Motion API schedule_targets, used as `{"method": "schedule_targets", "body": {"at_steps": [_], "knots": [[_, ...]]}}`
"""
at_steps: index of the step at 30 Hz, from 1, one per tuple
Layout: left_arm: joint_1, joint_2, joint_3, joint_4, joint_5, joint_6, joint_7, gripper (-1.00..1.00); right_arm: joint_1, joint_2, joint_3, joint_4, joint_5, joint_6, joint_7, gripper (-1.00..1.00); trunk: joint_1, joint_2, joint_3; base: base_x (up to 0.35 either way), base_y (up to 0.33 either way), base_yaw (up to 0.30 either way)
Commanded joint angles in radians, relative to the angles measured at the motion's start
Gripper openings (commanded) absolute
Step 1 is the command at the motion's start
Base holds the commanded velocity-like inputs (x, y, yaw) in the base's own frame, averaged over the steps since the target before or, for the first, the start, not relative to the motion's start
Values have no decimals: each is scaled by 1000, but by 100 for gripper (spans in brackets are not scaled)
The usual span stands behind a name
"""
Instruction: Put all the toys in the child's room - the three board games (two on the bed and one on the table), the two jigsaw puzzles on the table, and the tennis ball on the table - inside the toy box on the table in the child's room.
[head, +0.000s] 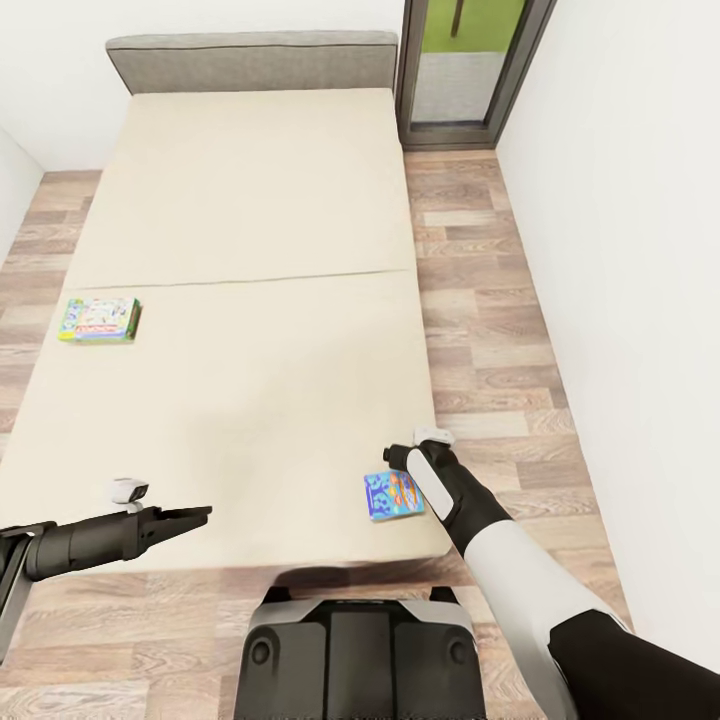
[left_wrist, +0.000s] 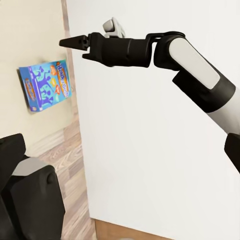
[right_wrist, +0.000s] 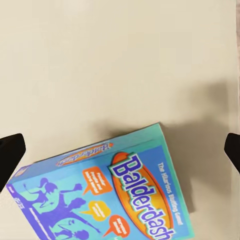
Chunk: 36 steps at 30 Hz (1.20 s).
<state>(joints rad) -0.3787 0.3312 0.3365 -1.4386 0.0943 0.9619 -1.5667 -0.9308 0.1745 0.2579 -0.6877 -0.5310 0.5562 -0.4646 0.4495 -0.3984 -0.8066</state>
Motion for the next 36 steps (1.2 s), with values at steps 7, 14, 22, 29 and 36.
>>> {"method": "schedule_targets", "body": {"at_steps": [7, 14, 22, 29, 36], "knots": [[0, 0, -1, 0, -1, 11, -4, 100, -2, 0, 3, -1, -9, 1, -9, 100, 1, -2, -13, 0, 0, 0], [0, 0, -2, 0, -1, 11, -4, 100, -2, 0, 3, -1, -9, 1, -9, 100, 1, -2, -24, 0, 0, 0], [0, 0, 0, 0, -1, 11, -4, 100, -2, 0, 3, -1, -9, 1, -9, 100, 1, -2, -37, 0, 0, 0], [0, 0, 0, 0, -1, 11, -4, 100, -2, 0, 3, -1, -9, 1, -9, 100, 1, -2, -49, 0, 0, 0], [0, 0, 1, 0, -1, 11, -4, 100, -2, 0, 3, -2, -9, 1, -9, 100, 1, -2, -60, 0, 0, 0]]}}
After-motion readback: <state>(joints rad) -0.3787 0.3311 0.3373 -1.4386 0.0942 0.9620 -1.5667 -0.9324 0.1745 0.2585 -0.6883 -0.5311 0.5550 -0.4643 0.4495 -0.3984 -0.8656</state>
